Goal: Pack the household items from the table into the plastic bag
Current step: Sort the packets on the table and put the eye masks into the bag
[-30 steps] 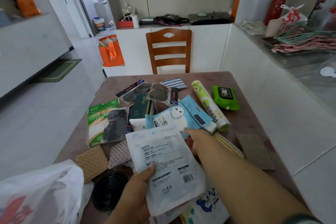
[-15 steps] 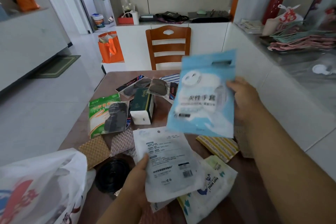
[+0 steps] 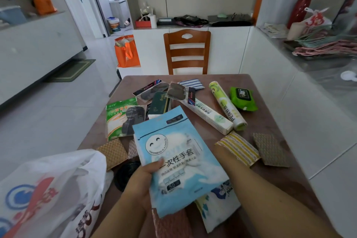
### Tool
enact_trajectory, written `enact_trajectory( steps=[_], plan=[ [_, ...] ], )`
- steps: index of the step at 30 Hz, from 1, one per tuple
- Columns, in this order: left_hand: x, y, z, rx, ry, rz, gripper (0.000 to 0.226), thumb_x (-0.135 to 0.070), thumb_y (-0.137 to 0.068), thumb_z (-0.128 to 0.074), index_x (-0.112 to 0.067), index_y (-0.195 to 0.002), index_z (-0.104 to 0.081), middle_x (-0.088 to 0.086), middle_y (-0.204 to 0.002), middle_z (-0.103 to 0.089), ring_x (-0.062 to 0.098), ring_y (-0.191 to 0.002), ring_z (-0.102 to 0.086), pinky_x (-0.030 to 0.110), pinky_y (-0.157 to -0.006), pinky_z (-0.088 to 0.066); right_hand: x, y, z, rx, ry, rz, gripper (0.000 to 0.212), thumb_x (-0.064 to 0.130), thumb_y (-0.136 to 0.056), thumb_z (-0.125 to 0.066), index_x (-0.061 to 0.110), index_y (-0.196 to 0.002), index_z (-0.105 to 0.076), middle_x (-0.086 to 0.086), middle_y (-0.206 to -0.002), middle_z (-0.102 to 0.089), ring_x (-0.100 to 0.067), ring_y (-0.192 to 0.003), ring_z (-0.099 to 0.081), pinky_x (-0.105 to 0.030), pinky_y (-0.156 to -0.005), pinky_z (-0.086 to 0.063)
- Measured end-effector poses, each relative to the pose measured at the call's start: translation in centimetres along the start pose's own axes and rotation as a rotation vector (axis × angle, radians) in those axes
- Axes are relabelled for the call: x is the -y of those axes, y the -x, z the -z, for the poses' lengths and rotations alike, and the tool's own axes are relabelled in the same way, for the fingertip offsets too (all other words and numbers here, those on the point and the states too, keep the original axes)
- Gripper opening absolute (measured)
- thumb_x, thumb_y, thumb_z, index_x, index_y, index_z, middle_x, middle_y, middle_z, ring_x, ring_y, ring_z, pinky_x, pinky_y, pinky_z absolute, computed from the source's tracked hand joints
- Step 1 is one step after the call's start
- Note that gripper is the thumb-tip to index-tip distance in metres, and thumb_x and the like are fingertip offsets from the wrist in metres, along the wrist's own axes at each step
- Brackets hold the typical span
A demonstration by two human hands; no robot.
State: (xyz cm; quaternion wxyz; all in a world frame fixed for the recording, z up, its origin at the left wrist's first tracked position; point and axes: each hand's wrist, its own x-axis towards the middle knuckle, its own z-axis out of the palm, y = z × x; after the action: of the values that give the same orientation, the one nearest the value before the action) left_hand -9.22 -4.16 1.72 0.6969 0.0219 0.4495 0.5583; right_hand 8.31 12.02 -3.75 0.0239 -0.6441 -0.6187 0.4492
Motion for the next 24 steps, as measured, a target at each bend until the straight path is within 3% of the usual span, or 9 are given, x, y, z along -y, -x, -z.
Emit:
enact_trajectory(
  steps=[4, 8, 11, 13, 15, 17, 19, 22, 24],
  plan=[
    [-0.6, 1.2, 0.4, 0.040, 0.038, -0.034, 0.020, -0.008, -0.093, -0.050, -0.003, -0.105, -0.065, 0.028, -0.094, -0.072, 0.043, -0.072, -0.072, 0.056, -0.058, -0.057, 1.1, 0.7, -0.6, 0.012, 0.088, 0.062, 0.043, 0.036, -0.094, -0.049, 0.002, -0.119, -0.058, -0.015, -0.116, -0.063, -0.031, -0.104, -0.061, -0.036, -0.086, -0.048],
    [-0.2, 1.7, 0.9, 0.043, 0.060, -0.008, 0.030, -0.012, -0.092, -0.051, -0.002, -0.118, -0.062, 0.031, -0.106, -0.069, 0.046, -0.078, -0.071, 0.058, -0.062, -0.057, 1.2, 1.3, 2.4, -0.068, -0.672, 0.064, 0.026, 0.005, -0.085, -0.061, -0.002, -0.111, -0.062, -0.015, -0.088, -0.070, -0.031, -0.080, -0.067, -0.047, -0.083, -0.055],
    [0.1, 1.9, 0.7, 0.046, 0.080, 0.030, 0.033, -0.022, -0.093, -0.052, -0.003, -0.118, -0.062, 0.031, -0.109, -0.068, 0.047, -0.079, -0.070, 0.059, -0.061, -0.056, 2.0, 3.6, 5.8, -0.207, -0.927, 0.260, 0.022, 0.003, -0.086, -0.062, 0.008, -0.108, -0.064, -0.004, -0.078, -0.072, -0.021, -0.069, -0.066, -0.035, -0.065, -0.059],
    [0.4, 1.5, 0.7, 0.035, 0.096, 0.056, 0.040, -0.032, -0.092, -0.053, -0.006, -0.121, -0.062, 0.030, -0.112, -0.067, 0.047, -0.089, -0.069, 0.060, -0.064, -0.056, 2.9, 5.8, 7.3, -0.305, -0.788, 0.431, 0.019, 0.009, -0.085, -0.067, 0.013, -0.103, -0.064, -0.008, -0.088, -0.072, -0.019, -0.074, -0.064, -0.035, -0.068, -0.057],
    [0.8, 0.9, 0.6, 0.064, 0.108, 0.083, 0.055, -0.047, -0.091, -0.049, -0.007, -0.127, -0.060, 0.029, -0.121, -0.063, 0.048, -0.104, -0.063, 0.061, -0.072, -0.056, 3.4, 8.1, 7.8, -0.321, -0.413, 0.601, 0.017, 0.020, -0.079, -0.073, 0.012, -0.091, -0.065, -0.008, -0.083, -0.069, -0.011, -0.071, -0.059, -0.033, -0.065, -0.051],
    [1.0, 0.4, 0.6, 0.151, 0.157, 0.080, 0.067, -0.059, -0.089, -0.042, -0.008, -0.129, -0.060, 0.028, -0.127, -0.060, 0.048, -0.107, -0.061, 0.060, -0.076, -0.055, 3.8, 10.2, 7.0, -0.107, -0.014, 0.740, 0.020, 0.028, -0.075, -0.077, 0.018, -0.088, -0.067, 0.006, -0.080, -0.065, 0.002, -0.069, -0.055, -0.020, -0.066, -0.045],
    [1.0, 0.1, 0.4, 0.233, 0.245, 0.012, 0.070, -0.062, -0.086, -0.044, -0.011, -0.131, -0.059, 0.024, -0.131, -0.059, 0.045, -0.109, -0.062, 0.059, -0.082, -0.053, 3.9, 11.8, 4.8, 0.152, 0.335, 0.774, 0.034, 0.040, -0.075, -0.075, 0.026, -0.106, -0.069, 0.012, -0.103, -0.067, 0.005, -0.090, -0.058, -0.013, -0.081, -0.045],
    [1.0, 0.4, -0.1, 0.275, 0.304, -0.092, 0.079, -0.066, -0.061, -0.060, -0.011, -0.117, -0.070, 0.023, -0.120, -0.066, 0.046, -0.101, -0.065, 0.060, -0.076, -0.054, 3.7, 12.5, 1.9, 0.213, 0.512, 0.809, 0.049, 0.059, -0.082, -0.057, 0.033, -0.124, -0.061, 0.013, -0.128, -0.059, -0.004, -0.115, -0.051, -0.030, -0.102, -0.040],
    [1.4, 0.3, -0.1, 0.256, 0.256, -0.053, 0.068, -0.053, -0.068, -0.062, -0.006, -0.116, -0.069, 0.026, -0.119, -0.065, 0.047, -0.099, -0.065, 0.060, -0.076, -0.054, 3.7, 12.4, 1.0, 0.226, 0.528, 0.799, 0.045, 0.055, -0.090, -0.048, 0.029, -0.124, -0.062, 0.007, -0.131, -0.059, -0.010, -0.120, -0.050, -0.035, -0.105, -0.037]
  ],
)
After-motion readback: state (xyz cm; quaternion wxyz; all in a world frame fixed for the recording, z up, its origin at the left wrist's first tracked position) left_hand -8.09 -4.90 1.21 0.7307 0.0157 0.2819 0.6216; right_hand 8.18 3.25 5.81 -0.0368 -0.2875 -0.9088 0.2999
